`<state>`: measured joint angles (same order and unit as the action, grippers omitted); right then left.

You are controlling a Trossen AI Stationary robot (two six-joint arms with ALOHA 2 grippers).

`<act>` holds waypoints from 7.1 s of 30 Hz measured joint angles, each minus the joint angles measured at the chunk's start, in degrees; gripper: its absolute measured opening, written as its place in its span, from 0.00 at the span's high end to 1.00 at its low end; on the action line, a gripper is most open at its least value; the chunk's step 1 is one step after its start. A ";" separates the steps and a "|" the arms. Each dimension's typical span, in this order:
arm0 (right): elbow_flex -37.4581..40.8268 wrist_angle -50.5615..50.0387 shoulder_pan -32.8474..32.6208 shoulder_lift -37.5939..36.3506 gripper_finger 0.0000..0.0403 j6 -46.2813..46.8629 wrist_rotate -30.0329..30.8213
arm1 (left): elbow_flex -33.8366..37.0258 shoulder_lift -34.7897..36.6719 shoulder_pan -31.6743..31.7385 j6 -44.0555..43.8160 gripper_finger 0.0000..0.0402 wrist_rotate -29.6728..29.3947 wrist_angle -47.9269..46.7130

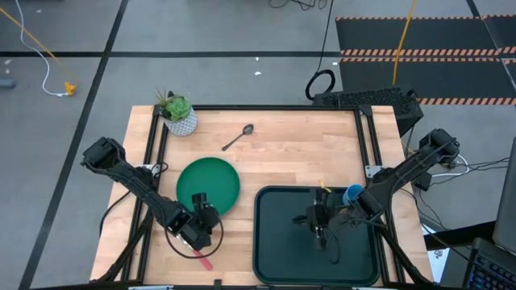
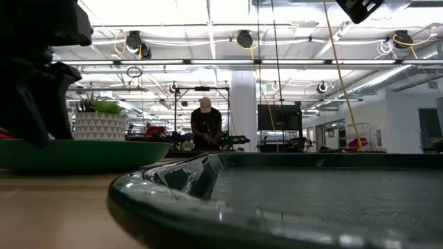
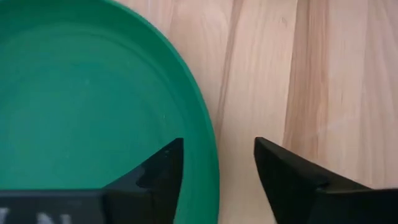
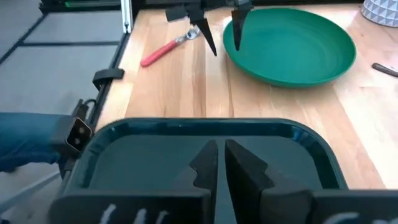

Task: Pick and place plate/cup/fork/spoon on tray
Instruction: Put the green plate on the black serving tray, then put the orange fork on the black serving tray beside the green plate

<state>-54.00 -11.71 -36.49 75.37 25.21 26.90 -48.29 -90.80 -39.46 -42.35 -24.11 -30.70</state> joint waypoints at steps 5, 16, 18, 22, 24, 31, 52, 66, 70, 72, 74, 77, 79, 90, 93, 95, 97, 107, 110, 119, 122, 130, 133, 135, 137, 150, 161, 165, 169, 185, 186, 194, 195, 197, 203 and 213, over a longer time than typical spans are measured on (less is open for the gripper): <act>0.00 -0.65 -0.02 0.00 0.94 0.08 0.02 | 0.00 0.00 0.00 0.77 0.65 1.56 -1.84; 0.02 -0.51 -0.36 0.00 0.94 1.09 0.02 | 3.14 0.00 0.17 3.70 0.85 3.86 -1.69; 0.02 -0.15 -0.42 0.00 0.94 1.09 0.02 | 3.07 0.02 0.16 4.21 0.92 3.59 -1.72; 0.02 0.25 -0.49 0.00 0.94 1.32 0.01 | 0.70 0.01 0.22 7.13 0.97 3.17 -2.85; 0.02 0.29 -0.73 0.00 0.94 1.33 0.07 | -1.64 0.02 0.20 8.90 0.96 3.35 -3.76; 0.02 0.30 -0.76 -0.65 0.94 2.64 0.28 | -14.07 0.00 0.23 17.02 0.98 2.20 -12.49; 0.02 -5.05 -15.91 -12.09 0.94 4.27 26.62 | -32.20 -3.20 5.27 53.71 0.98 0.56 -5.55; 0.02 -4.85 -20.60 -13.31 0.94 2.52 33.35 | -51.65 -24.86 8.26 70.09 0.98 13.25 -2.35; 0.02 -4.87 -20.68 -13.33 0.94 1.66 33.35 | -54.46 -30.19 9.05 73.30 0.98 20.41 4.25; 0.02 -4.87 -20.68 -13.33 0.94 1.55 33.35 | -56.28 -32.80 9.33 74.16 0.98 22.18 6.39; 0.02 -4.85 -20.68 -13.33 0.94 1.53 33.35 | -58.23 -35.21 9.64 74.66 0.98 22.76 7.41; 0.02 -4.87 -20.68 -13.33 0.94 1.50 33.33 | -61.79 -38.83 10.23 74.88 0.98 23.33 7.30; 0.02 -4.87 -20.68 -13.33 0.94 1.17 33.32 | -64.01 -40.92 10.61 74.85 0.98 23.99 7.24; 0.02 -4.86 -20.68 -13.33 0.94 0.88 33.08 | -68.28 -47.08 12.94 74.35 0.98 23.60 7.28; 0.02 -4.88 -20.68 -13.33 0.94 0.87 33.07 | -68.19 -47.64 13.00 74.97 0.98 22.27 9.51; 0.02 -4.92 -20.68 -13.33 0.94 0.86 33.06 | -68.17 -47.89 13.03 75.75 0.98 21.50 9.99; 0.02 -4.85 -20.68 -13.33 0.94 0.85 33.07 | -68.15 -48.13 13.09 76.45 0.97 22.16 10.05; 0.02 -4.60 -20.68 -13.33 0.94 1.05 33.03 | -68.06 -49.83 13.46 78.79 0.97 24.14 10.77; 0.02 -4.24 -20.68 -13.33 0.94 1.03 32.98 | -68.08 -49.72 13.88 78.64 0.95 24.16 11.23; 0.02 -3.84 -20.68 -13.33 0.94 0.68 32.83 | -68.08 -49.72 14.71 77.78 0.76 24.12 11.47; 0.02 -3.84 -20.68 -13.33 0.94 0.66 32.81 | -68.08 -49.72 14.71 77.57 0.69 24.07 12.83; 0.02 -3.97 -20.68 -13.33 0.94 0.71 32.64 | -68.08 -49.27 14.69 72.14 0.59 20.32 13.39; 0.02 -4.23 -20.68 -13.27 0.94 1.15 32.57 | -68.06 -46.94 14.45 67.91 0.59 16.61 9.29; 0.02 -4.45 -20.68 -12.90 0.94 1.81 32.59 | -68.12 -44.71 14.43 63.90 0.60 14.64 5.75; 0.02 -4.56 -20.68 -12.47 0.94 2.51 32.57 | -68.17 -42.28 14.40 59.20 0.62 13.61 1.66; 0.02 -4.39 -20.63 -10.73 0.94 4.01 32.92 | -68.15 -32.91 13.63 33.30 0.72 1.05 -31.38; 0.02 -4.40 -20.63 -10.71 0.94 5.58 32.91 | -65.85 -32.48 20.39 17.68 0.74 -11.81 -51.62; 0.02 -4.41 -20.63 -10.71 0.94 6.29 32.72 | -60.09 -29.66 23.26 17.79 0.74 -12.40 -49.11; 0.02 -4.41 -20.63 -10.57 0.94 6.42 30.81 | -49.52 -24.95 27.64 16.72 0.74 -12.99 -42.69; 0.00 -5.29 -20.63 -8.90 0.94 6.71 29.79 | -13.48 -4.84 33.06 -5.09 0.74 9.17 -23.44; 0.02 -5.56 -20.63 -8.87 0.94 6.73 29.79 | -11.59 -3.20 30.90 -9.15 0.74 10.59 -23.14; 0.02 -6.97 -19.87 -8.90 0.94 4.96 29.90 | -4.19 4.31 9.47 -45.01 0.74 22.21 -23.48; 0.01 -6.95 -19.58 -8.90 0.94 4.21 29.90 | -4.19 4.67 7.47 -48.75 0.74 22.62 -23.59; 0.02 -6.93 -18.91 -8.90 0.94 2.95 29.90 | -4.80 4.93 4.01 -56.11 0.74 22.83 -23.35; 0.02 -6.15 -15.02 -8.90 0.94 -2.07 29.97 | -5.27 3.87 -4.86 -74.92 0.74 23.52 -16.73; 0.02 3.53 -7.45 -8.92 0.94 -13.15 29.21 | -5.23 -1.58 -15.79 -96.78 0.74 21.31 -6.99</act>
<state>-53.98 -8.18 -43.94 66.46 12.07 56.11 -53.52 -92.38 -55.25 -139.13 -2.79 -37.69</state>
